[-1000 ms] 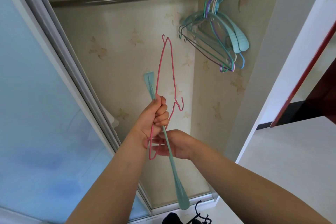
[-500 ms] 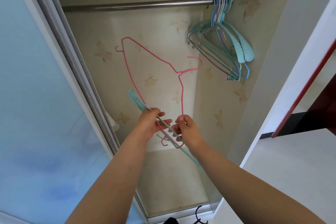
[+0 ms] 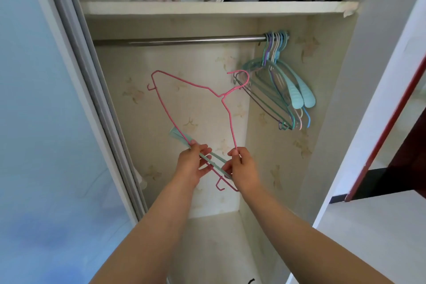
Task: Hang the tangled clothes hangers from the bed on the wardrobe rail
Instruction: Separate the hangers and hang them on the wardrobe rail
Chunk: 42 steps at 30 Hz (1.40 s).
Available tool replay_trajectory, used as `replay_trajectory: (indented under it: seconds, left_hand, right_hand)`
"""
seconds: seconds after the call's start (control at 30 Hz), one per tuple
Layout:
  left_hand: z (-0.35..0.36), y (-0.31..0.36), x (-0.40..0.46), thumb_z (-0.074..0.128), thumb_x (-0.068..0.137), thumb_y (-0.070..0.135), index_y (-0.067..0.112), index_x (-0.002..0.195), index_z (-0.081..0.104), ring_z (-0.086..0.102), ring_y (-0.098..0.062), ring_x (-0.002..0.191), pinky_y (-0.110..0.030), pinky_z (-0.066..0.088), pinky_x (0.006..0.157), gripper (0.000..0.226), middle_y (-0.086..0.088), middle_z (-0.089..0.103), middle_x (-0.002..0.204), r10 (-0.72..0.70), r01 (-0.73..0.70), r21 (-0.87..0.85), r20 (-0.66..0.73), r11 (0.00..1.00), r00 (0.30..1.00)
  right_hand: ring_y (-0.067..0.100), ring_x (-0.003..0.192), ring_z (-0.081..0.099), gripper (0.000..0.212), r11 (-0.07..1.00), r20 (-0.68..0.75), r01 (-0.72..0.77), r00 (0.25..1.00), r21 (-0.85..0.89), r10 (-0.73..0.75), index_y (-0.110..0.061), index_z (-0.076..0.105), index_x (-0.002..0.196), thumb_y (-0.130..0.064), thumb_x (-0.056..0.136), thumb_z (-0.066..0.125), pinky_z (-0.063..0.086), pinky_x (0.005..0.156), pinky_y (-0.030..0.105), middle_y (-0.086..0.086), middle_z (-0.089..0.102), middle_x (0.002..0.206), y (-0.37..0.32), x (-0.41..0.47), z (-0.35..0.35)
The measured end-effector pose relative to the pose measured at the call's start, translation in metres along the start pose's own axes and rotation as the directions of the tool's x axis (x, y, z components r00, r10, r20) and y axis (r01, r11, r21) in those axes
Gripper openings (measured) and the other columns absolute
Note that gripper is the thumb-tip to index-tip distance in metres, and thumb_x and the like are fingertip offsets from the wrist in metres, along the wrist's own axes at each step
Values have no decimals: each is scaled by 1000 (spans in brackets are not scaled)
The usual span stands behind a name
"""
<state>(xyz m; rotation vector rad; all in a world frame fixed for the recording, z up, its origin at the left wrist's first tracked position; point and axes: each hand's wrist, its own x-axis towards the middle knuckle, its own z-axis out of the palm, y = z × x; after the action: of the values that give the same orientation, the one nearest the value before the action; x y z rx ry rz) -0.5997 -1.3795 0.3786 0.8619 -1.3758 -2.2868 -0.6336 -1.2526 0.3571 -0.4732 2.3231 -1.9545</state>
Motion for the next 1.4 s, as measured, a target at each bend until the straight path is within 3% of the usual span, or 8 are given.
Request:
replay_trajectory:
  seconds: [0.17, 0.4, 0.6, 0.8, 1.0, 1.13, 1.23, 1.4]
  left_hand:
    - [7, 4, -1, 30, 104, 42, 14, 113, 58, 65, -23, 92, -41, 57, 77, 41, 0, 70, 100, 148, -146, 45, -56, 988, 987]
    - [4, 15, 0, 25, 104, 41, 20, 122, 59, 63, -16, 98, -38, 52, 84, 43, 7, 67, 111, 263, -271, 282, 66, 920, 962]
    - [-4, 17, 9, 27, 105, 35, 10, 116, 62, 53, -20, 58, -25, 48, 48, 45, -8, 51, 75, 383, -340, 533, 34, 774, 923]
    - [-18, 15, 21, 27, 104, 34, 9, 120, 64, 58, -43, 104, -43, 47, 89, 47, -25, 61, 116, 511, -386, 599, -46, 702, 858]
    - [-23, 12, 36, 26, 104, 28, -2, 112, 55, 53, -36, 72, -39, 47, 70, 43, -38, 53, 111, 392, -248, 480, -228, 842, 891]
    - [-25, 11, 38, 27, 103, 25, 2, 126, 48, 59, -43, 101, -46, 52, 85, 38, -26, 58, 114, 411, -232, 539, -240, 810, 880]
    - [-28, 14, 38, 26, 104, 24, 3, 132, 44, 57, -44, 106, -50, 51, 89, 39, -25, 56, 120, 400, -216, 544, -247, 811, 883]
    - [-21, 23, 42, 26, 103, 27, 5, 129, 47, 57, -41, 108, -52, 50, 92, 40, -23, 57, 122, 400, -251, 477, -240, 842, 884]
  right_hand:
    - [12, 58, 47, 23, 995, -14, 57, 998, 83, -56, -15, 54, 93, -25, 103, 36, 43, 58, 22, 1, 51, 63, 0, -15, 13]
    - [14, 50, 22, 55, 749, 203, -371, 929, 550, 311, -20, 36, 57, -63, 90, 46, 23, 54, 28, -3, 25, 52, 7, -4, 7]
    - [14, 52, 17, 55, 887, 34, -224, 973, 404, 230, -22, 27, 54, -57, 93, 44, 17, 54, 28, -6, 22, 51, 6, 12, -13]
    - [11, 52, 29, 44, 956, -80, -94, 989, 279, 121, -18, 49, 62, -38, 100, 42, 25, 52, 24, -7, 33, 55, 4, 15, -33]
    - [4, 50, 38, 28, 990, -44, 141, 989, -6, -141, -12, 64, 112, -12, 100, 39, 32, 49, 14, -6, 44, 64, -40, 36, -49]
    - [12, 48, 35, 41, 979, -76, 194, 977, -54, -198, -23, 55, 124, -2, 93, 39, 34, 50, 21, 9, 47, 71, -70, 59, -66]
    - [1, 40, 41, 44, 964, -138, 208, 963, -165, -232, -23, 57, 127, -3, 92, 38, 37, 45, 15, -9, 49, 68, -89, 80, -76]
    - [15, 82, 61, 52, 933, -103, 202, 965, -298, -242, -15, 50, 137, 3, 92, 33, 47, 68, 9, 10, 59, 128, -123, 123, -79]
